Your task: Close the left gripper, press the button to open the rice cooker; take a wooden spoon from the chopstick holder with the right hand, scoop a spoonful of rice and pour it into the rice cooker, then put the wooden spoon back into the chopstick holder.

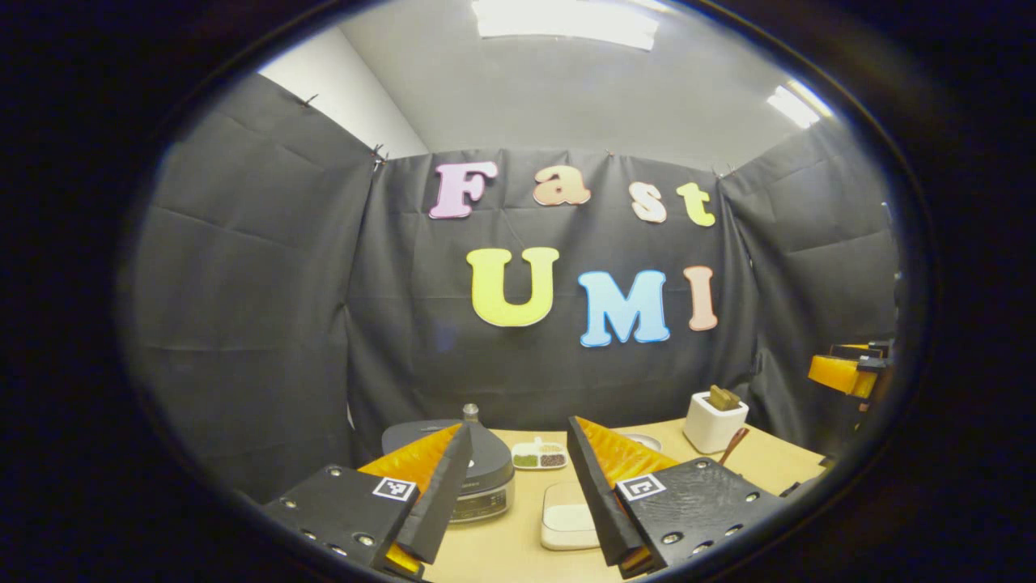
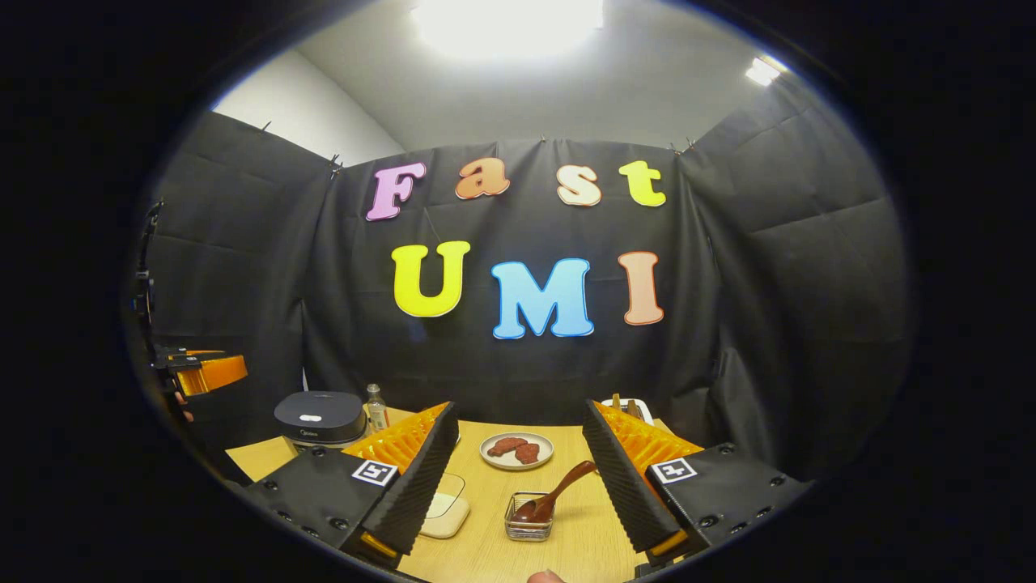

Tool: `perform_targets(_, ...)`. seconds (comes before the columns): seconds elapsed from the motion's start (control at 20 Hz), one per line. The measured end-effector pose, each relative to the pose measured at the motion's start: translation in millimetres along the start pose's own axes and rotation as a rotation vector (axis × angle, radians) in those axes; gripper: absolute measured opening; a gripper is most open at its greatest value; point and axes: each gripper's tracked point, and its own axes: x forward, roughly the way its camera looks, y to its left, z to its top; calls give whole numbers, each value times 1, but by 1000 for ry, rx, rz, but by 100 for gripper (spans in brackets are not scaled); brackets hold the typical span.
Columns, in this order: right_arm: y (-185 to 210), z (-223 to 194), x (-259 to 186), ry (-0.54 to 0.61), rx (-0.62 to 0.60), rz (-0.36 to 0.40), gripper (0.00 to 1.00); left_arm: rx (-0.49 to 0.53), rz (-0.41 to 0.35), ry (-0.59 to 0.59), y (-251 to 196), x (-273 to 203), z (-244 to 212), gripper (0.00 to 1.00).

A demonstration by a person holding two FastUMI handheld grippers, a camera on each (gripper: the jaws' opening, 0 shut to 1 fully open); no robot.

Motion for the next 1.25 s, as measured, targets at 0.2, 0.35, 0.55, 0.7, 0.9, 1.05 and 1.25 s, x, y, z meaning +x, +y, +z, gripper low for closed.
perform_targets(0.2, 11, 4, -15, -13, 20, -27, 98, 0, 13, -26, 18, -15, 12, 75)
perform_targets(0.35, 19, 7, -24, -30, 15, -50, 98, 9, 5, -49, 30, -27, 23, 74)
perform_targets(0.55, 27, 12, -33, -40, -6, -61, 98, 24, 10, -70, 40, -35, 36, 74)
perform_targets(0.7, 32, 18, -37, -50, -11, -64, 98, 33, 13, -85, 45, -41, 45, 75)
perform_targets(0.9, 35, 23, -40, -57, -24, -64, 98, 30, 16, -94, 50, -45, 51, 75)
perform_targets(1.05, 38, 25, -43, -58, -24, -63, 98, 26, 19, -95, 53, -48, 54, 75)
perform_targets(1.25, 40, 27, -46, -61, -26, -66, 98, 44, 23, -104, 56, -53, 59, 74)
